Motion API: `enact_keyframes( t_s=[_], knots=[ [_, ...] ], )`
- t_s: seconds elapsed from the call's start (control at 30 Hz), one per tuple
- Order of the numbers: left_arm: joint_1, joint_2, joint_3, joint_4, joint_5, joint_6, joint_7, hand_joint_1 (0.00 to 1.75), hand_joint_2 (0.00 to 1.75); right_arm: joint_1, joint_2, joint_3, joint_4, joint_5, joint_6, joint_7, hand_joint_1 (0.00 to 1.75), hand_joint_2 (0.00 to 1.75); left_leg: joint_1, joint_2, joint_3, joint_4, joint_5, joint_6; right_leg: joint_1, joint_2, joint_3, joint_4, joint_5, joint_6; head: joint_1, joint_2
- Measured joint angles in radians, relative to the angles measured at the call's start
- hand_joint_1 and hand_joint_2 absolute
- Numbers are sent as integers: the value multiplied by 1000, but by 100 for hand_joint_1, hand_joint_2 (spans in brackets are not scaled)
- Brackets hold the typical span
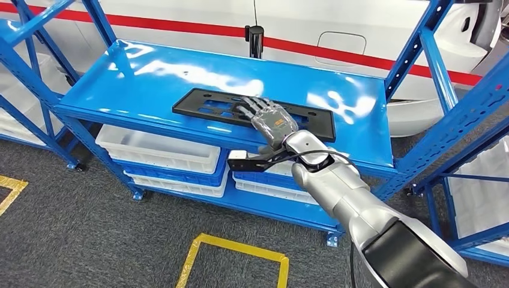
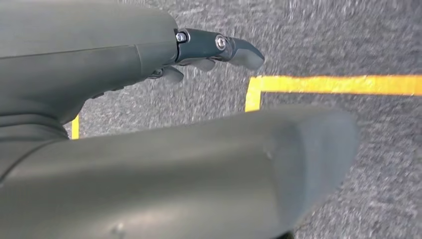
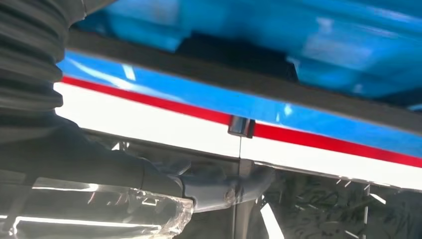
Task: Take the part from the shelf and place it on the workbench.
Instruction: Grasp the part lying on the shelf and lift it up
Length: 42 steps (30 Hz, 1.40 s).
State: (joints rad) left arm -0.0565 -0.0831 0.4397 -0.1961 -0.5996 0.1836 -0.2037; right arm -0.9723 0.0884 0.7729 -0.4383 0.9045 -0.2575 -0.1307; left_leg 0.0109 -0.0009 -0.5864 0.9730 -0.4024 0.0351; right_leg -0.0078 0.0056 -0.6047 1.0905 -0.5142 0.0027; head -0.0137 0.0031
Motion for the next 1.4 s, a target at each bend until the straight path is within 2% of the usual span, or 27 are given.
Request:
enact_keyframes(
  t_s=[0.07, 0.1, 0.13, 0.17, 0.2, 0.23, 0.27, 0.3, 0.37, 0.4, 0.47, 0.53, 0.6, 0.63, 0.67, 0.7, 0.77, 0.8, 0.83, 0.9, 1.03, 1.13, 1.23, 1.3, 1.4],
  knots=[
    [-1, 0, 0, 0, 0, 0, 0, 0, 0, 5, -5, 0, 4, 0, 4, 4, 0, 175, -2, -4, 6, -1, -8, 7, 0, 0, -91, 145, -38, -4, 1, 0],
    [0, 0, 0, 0, -1, 0, 0, 0, 0, 10, -8, 0, 7, 0, 6, 6, 0, 175, -3, -6, 10, 0, -13, 8, -1, 0, -125, 185, -40, -1, 2, 0],
    [0, 0, 0, 0, -1, 0, 0, 0, 0, 14, -11, 0, 9, 0, 7, 8, 0, 175, -4, -9, 16, 0, -19, 8, -1, 0, -138, 182, -24, 6, 2, 0],
    [1, -1, 0, 0, -2, 0, 1, 0, 0, 17, -13, 0, 12, 0, 7, 10, 0, 175, -4, -11, 25, 0, -25, 6, -1, 0, -130, 141, 8, 15, 2, 0],
    [2, -1, 0, 0, -3, 0, 1, 0, 0, 18, -15, 0, 14, 0, 7, 12, 0, 175, -4, -13, 34, 0, -32, 3, -2, -1, -104, 66, 50, 24, 2, 0],
    [2, -2, 0, 0, -4, 0, 1, 0, 0, 17, -17, 0, 16, 0, 7, 13, 0, 175, -7, -14, 43, 1, -41, -1, -1, -3, -71, -13, 90, 27, 3, 0],
    [1, -3, 0, 0, -5, 0, 2, 0, 0, 17, -17, 0, 17, 1, 7, 14, 0, 175, -9, -15, 50, 2, -50, -6, -1, -4, -44, -73, 118, 26, 3, 0],
    [0, -3, 0, 0, -6, 0, 2, 0, 0, 16, -18, 0, 19, 1, 7, 15, 0, 175, -11, -16, 55, 3, -57, -12, 0, -6, -25, -113, 134, 20, 3, 0],
    [-1, -3, 0, 0, -6, 0, 0, 0, 0, 16, -18, 0, 21, 2, 6, 17, 0, 175, -10, -16, 58, 4, -67, -21, 0, -5, -18, -125, 136, 6, 3, 0],
    [-1, -2, 1, 0, -6, 0, -5, 0, 0, 16, -18, 0, 22, 2, 6, 19, 7, 175, -8, -15, 59, 7, -73, -25, -3, -3, -15, -125, 134, 1, 3, 0],
    [-1, -1, 4, -1, -2, 1, -27, 0, 0, 16, -19, 0, 24, 2, 1, 23, 79, 175, -3, -11, 40, 57, -101, -37, -11, -1, -4, -127, 129, -12, -1, 0],
    [-2, -1, 10, -1, 10, 1, -61, 0, 0, 21, -21, 0, 27, 2, -7, 23, 151, 175, 2, -5, -27, 187, -156, -50, -12, 0, 7, -128, 120, -24, -5, 0],
    [-2, -2, 19, -1, 22, 2, -94, 0, 0, 32, -24, -1, 30, 2, -14, 18, 158, 175, 7, -3, -103, 309, -189, -57, -10, 1, 15, -128, 113, -30, -5, 0],
    [-1, -1, 23, -1, 25, 4, -105, 0, 0, 37, -25, -1, 32, 2, -16, 15, 159, 175, 9, -3, -124, 334, -188, -59, -9, 1, 18, -128, 110, -30, -5, 0],
    [-1, -1, 27, -1, 29, 9, -119, 0, 0, 43, -28, -2, 33, 2, -19, 11, 158, 175, 10, -3, -130, 325, -168, -59, -9, 2, 22, -127, 107, -29, -5, 0],
    [-1, -1, 32, -1, 36, 16, -135, 0, 0, 46, -30, -2, 34, 1, -22, 7, 158, 175, 10, -3, -118, 282, -133, -57, -9, 4, 27, -127, 103, -27, -5, 0],
    [-2, -1, 49, -1, 60, 34, -192, 0, 0, 50, -37, -6, 35, -1, -31, -1, 160, 175, 9, -3, -66, 141, -43, -49, -8, 8, 39, -127, 95, -22, -5, 0],
    [-3, -1, 59, -1, 72, 41, -227, 0, 0, 50, -40, -8, 35, -1, -36, -5, 160, 175, 7, -3, -40, 78, -14, -43, -4, 9, 43, -127, 91, -18, -5, 0],
    [-5, -1, 69, -2, 81, 46, -258, 0, 0, 50, -44, -10, 35, -2, -39, -7, 161, 175, 5, -3, -21, 38, 0, -40, 1, 10, 43, -125, 88, -16, -5, 0],
    [-9, -3, 84, -2, 92, 56, -297, 0, 0, 50, -55, -14, 36, -2, -43, -11, 165, 175, 1, -3, -12, 17, 0, -39, 10, 9, 39, -121, 84, -15, -2, 0],
    [-11, -6, 112, -2, 101, 145, -367, 0, 175, 49, -72, -25, 36, -8, -56, -36, 168, 175, -9, -5, -14, 17, 1, -36, 10, 6, 37, -122, 84, -13, 0, 0],
    [-15, -7, 129, -2, 103, 189, -385, 0, 175, 46, -79, -36, 31, -36, -67, -94, 170, 175, -14, -5, -15, 17, 1, -28, 8, 6, 38, -123, 86, -10, 0, 0],
    [-17, -8, 141, -2, 108, 162, -361, 0, 175, 44, -86, -51, 5, -87, -58, -175, 171, 175, -16, -5, -16, 17, 2, -24, 6, 6, 37, -124, 88, -7, 0, 0],
    [-17, -8, 153, -2, 116, 136, -334, 0, 175, 45, -92, -59, -33, -124, -43, -219, 171, 175, -17, -5, -17, 17, 3, -22, 5, 6, 34, -124, 89, -5, 0, 0],
    [-18, -8, 160, -2, 103, 107, -251, 0, 175, 61, -112, -71, -135, -188, -9, -249, 171, 175, -18, -6, -18, 17, 4, -20, 4, 5, 31, -125, 90, -2, 0, 0]
  ],
)
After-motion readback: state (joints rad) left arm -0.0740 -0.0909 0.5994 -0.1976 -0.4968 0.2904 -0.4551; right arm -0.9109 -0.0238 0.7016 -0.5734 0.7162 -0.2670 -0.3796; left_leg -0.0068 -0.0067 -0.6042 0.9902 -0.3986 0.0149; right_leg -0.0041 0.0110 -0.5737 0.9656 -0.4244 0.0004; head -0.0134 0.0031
